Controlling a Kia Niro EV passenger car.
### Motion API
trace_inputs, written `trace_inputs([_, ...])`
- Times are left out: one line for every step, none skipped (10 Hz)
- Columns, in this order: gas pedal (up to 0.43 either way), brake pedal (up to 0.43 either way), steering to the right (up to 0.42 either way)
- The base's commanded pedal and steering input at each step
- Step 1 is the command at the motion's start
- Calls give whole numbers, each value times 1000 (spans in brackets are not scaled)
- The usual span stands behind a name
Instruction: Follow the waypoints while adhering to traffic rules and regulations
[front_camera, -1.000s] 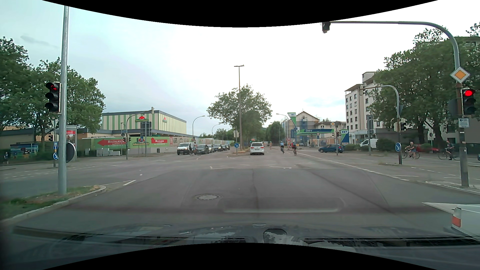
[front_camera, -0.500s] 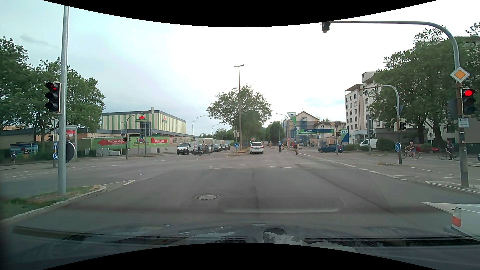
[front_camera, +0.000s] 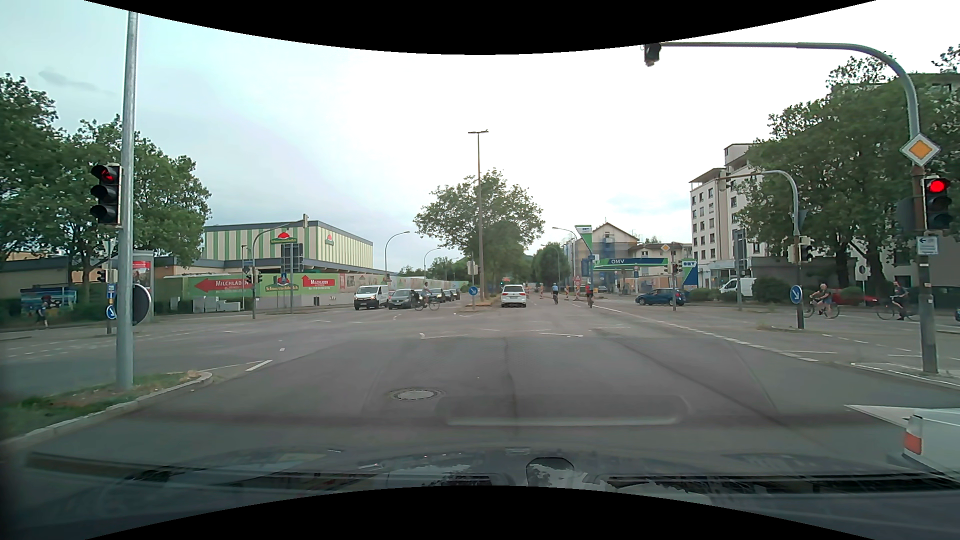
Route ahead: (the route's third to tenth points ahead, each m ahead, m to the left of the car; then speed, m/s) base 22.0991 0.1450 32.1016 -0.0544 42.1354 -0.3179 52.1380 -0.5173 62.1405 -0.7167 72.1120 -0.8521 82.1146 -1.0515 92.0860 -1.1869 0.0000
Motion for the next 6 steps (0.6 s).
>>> trace_inputs([0,262,2])
trace_inputs([0,262,2])
trace_inputs([0,262,2])
trace_inputs([0,262,2])
trace_inputs([0,262,2])
trace_inputs([0,262,2])
